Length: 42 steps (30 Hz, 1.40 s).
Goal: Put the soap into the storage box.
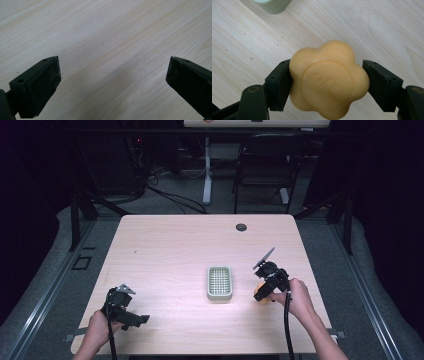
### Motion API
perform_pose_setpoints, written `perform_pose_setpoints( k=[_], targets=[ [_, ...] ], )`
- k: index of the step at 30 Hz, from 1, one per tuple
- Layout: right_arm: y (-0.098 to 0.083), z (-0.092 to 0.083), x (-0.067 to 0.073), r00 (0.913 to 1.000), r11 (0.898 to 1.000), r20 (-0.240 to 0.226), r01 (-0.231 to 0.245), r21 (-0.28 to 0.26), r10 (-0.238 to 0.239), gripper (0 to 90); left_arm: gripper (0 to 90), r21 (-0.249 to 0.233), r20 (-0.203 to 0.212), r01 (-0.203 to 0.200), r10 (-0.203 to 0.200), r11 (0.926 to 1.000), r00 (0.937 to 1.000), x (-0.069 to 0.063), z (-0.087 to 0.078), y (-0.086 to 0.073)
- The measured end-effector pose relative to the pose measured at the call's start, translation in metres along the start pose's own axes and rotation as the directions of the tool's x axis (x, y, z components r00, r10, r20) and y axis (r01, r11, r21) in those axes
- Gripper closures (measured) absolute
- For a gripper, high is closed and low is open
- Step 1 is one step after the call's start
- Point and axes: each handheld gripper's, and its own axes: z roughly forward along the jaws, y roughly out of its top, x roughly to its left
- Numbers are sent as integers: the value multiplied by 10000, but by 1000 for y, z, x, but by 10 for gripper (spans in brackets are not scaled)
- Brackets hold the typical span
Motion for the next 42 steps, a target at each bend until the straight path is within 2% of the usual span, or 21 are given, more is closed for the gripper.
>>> perform_pose_setpoints(
  k=[21, 31, 37, 42],
  targets=[
    [28, -5, 9, 9992, 9992, 43, 393, -43, -393, 266, 0, -13, 15, 22, -22, 10000, 10000, 0, 0, 0],
    [39, -7, 14, 9992, 9988, 12, 389, -293, -389, 266, 0, -19, 34, -19, 19, 10000, 10000, 0, 0, 0],
    [47, -8, 16, 9980, 9978, 75, 635, -183, -634, 266, 0, -14, 36, -16, 16, 10000, 10000, 0, 0, 0],
    [52, -9, 18, 9982, 9979, 17, 599, -248, -599, 266, 0, -8, 46, 9, -8, 10000, 10000, 0, 1, 0]
  ],
)
